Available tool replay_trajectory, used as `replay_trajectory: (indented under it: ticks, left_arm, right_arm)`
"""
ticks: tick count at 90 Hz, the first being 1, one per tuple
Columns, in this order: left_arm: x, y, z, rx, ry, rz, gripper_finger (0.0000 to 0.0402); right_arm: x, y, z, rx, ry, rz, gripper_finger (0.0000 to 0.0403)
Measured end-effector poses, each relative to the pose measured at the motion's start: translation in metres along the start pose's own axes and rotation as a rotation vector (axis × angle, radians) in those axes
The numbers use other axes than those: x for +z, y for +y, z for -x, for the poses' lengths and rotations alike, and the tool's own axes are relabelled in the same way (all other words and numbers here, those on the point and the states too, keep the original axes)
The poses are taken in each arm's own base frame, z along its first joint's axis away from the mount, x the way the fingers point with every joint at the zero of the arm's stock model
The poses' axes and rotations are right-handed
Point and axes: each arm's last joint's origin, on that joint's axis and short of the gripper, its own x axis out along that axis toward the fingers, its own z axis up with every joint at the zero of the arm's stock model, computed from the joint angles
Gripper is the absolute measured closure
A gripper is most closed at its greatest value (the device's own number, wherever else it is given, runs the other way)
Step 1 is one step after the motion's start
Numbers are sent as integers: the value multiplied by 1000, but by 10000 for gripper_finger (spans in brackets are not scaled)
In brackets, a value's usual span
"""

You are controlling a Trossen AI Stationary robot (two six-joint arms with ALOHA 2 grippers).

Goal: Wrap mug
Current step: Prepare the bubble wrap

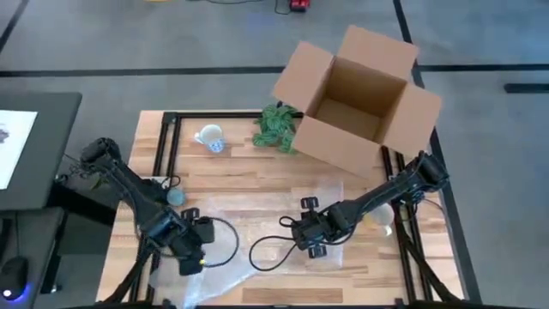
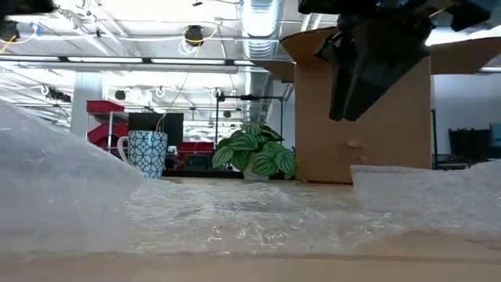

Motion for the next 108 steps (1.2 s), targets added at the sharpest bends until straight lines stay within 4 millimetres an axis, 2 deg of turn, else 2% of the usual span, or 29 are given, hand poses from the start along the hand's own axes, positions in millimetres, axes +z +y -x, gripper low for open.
replay_trajectory:
  ticks: [10, 32, 51, 62, 74, 84, 96, 108]
  left_arm:
    - [6, 12, 1, 1, 85, -58, 154]
    - [0, 41, 14, 84, 363, -117, 157]
    - [1, 50, 13, 48, 497, -152, 157]
    - [9, 42, -2, 19, 503, -149, 157]
    - [17, 18, -33, -91, 552, -159, 157]
    - [9, 3, -56, -118, 747, -172, 157]
    - [-9, -6, -70, -19, 981, -173, 157]
    - [-20, -21, -84, -42, 1033, -163, 157]
  right_arm:
    - [0, -2, -1, -2, 1, -6, 280]
    - [1, -6, -2, -1, 6, -13, 280]
    - [2, -13, -4, 17, 13, -35, 280]
    - [3, -17, -5, 31, 18, -48, 280]
    - [3, -17, -5, 32, 15, -50, 280]
    - [3, -17, -5, 33, 15, -46, 280]
    - [4, -16, -4, 35, 12, -25, 280]
    - [4, -16, -5, 34, 11, -24, 280]
